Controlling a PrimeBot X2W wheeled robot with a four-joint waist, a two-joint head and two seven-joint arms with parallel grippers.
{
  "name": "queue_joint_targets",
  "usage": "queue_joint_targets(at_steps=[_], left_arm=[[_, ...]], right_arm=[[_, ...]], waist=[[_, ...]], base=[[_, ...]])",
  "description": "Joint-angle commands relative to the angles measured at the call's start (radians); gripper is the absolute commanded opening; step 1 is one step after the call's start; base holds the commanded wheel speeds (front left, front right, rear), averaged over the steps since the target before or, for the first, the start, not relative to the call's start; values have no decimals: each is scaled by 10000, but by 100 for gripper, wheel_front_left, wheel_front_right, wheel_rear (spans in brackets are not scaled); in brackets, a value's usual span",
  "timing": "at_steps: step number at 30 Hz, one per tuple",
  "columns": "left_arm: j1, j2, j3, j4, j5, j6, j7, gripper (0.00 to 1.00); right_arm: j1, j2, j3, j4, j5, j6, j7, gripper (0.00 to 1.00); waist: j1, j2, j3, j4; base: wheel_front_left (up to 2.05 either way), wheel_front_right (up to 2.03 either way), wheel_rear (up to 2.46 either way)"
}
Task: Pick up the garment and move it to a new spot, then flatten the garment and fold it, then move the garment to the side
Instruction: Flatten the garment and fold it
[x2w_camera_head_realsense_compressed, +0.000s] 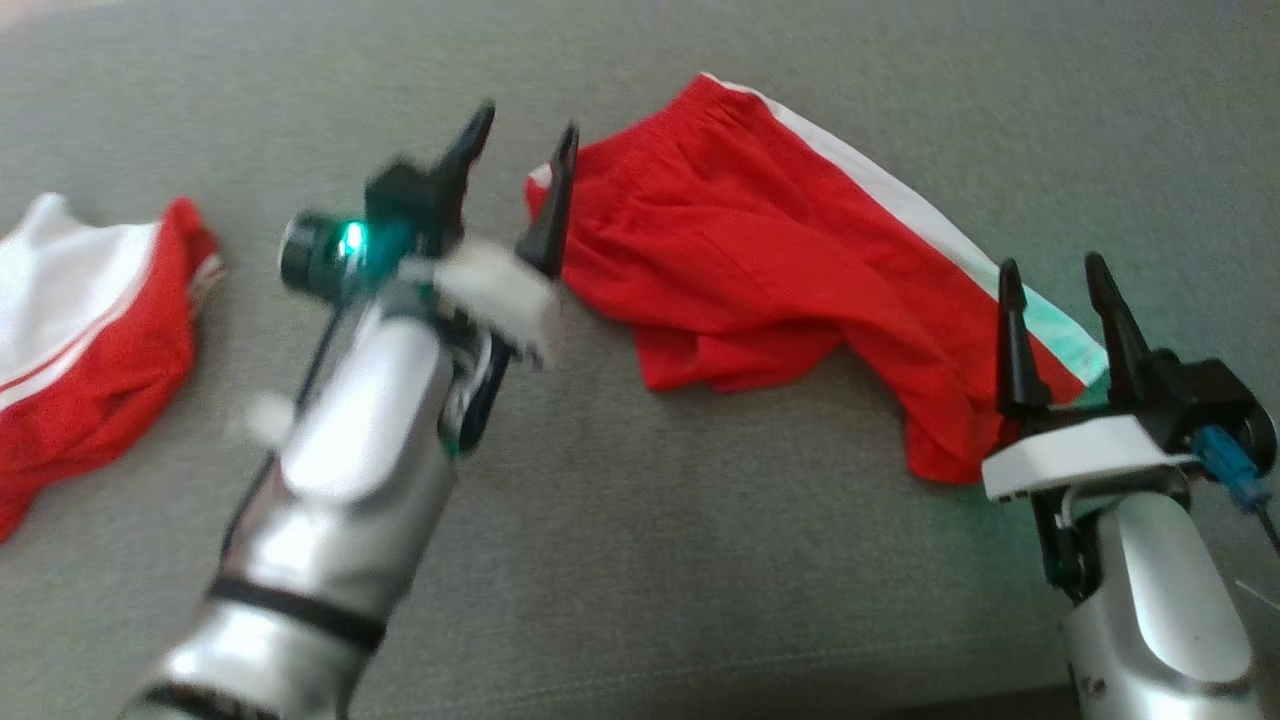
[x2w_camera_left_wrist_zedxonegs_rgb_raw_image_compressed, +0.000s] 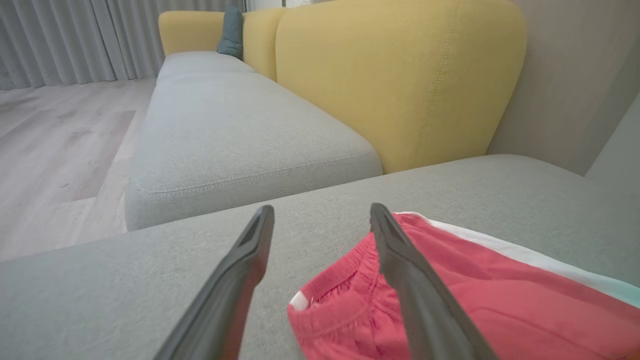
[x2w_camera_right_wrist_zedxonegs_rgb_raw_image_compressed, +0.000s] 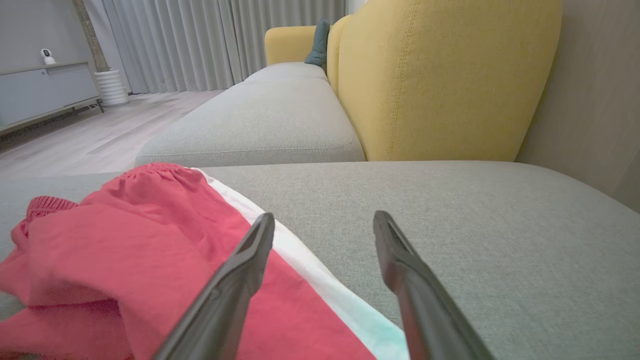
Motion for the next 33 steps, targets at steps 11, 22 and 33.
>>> queue_joint_targets(at_steps=[11,22,33], left_arm=[[-3176,106,-1751,2123,-2101,-237,1593,100],[-4319,106,-3057,3413,-3592,-435,2610,100],[-3990,106,-3543,3760,-4629,-69,898,0]], right_arm=[[-659,-51,1164,-777,674,65,-38,100],[-770,-51,1603,-821,921,65,-38,100],[-711,-51,1108,-681,765,65,-38,100]], waist=[[0,0,1157,-1280],[0,0,1375,-1603],[0,0,884,-805]], base=[[0,0,0],[0,0,0],[0,0,0]])
